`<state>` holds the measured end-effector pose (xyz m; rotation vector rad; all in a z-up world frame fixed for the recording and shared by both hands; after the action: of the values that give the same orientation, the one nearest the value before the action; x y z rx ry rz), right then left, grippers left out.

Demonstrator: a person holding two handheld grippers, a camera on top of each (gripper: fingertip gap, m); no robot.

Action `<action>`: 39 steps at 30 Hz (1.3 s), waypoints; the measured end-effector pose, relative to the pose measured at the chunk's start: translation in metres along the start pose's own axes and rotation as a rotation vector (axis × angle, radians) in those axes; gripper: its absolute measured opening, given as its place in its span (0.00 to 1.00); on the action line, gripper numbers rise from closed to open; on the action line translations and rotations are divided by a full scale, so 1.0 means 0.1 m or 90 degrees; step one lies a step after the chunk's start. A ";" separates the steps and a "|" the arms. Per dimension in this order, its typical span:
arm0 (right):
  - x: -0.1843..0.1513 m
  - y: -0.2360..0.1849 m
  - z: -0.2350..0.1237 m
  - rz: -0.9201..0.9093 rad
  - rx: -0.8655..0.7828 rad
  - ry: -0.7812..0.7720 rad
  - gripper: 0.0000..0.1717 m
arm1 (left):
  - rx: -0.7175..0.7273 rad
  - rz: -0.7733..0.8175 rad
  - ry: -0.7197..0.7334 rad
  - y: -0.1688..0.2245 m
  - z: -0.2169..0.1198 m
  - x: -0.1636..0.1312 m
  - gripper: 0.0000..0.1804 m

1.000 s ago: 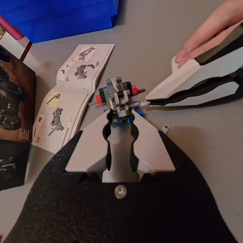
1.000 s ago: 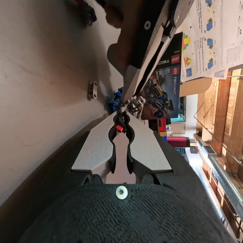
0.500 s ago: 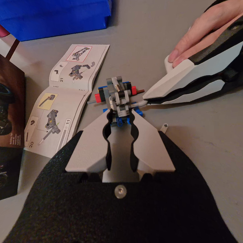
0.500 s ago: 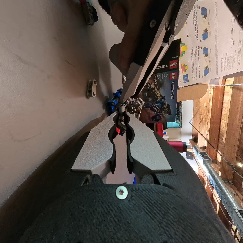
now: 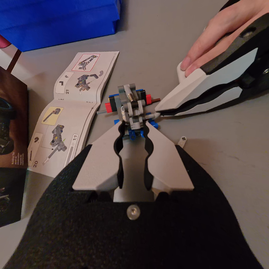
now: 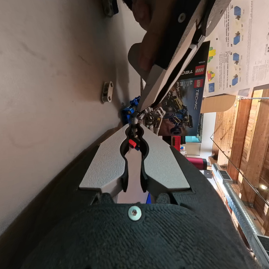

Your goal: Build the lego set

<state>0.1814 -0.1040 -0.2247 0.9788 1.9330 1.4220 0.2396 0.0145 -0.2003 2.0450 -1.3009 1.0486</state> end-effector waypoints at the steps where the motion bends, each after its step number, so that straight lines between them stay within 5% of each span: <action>1: 0.01 0.01 0.00 0.000 -0.003 0.002 0.03 | 0.001 0.000 -0.001 0.00 0.00 0.00 0.12; 28: 0.08 0.03 0.04 -0.070 -0.017 -0.045 0.02 | 0.055 -0.054 -0.045 0.02 0.01 0.02 0.10; 39: 0.04 0.05 0.06 -0.011 -0.008 -0.062 0.02 | 0.080 -0.050 -0.029 0.04 0.06 0.03 0.07</action>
<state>0.1851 -0.0966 -0.2222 1.0045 1.8558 1.3499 0.2390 0.0070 -0.2011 2.2063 -1.1940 1.0783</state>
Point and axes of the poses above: each gripper's, where its closed fingertips meet, z out along the fingers, x out of its top, y = z × x across the jaws, the point moved 8 cm from there along -z, back along the fingers, and after that the axes turned 11 degrees about -z, right-handed, at the moved point
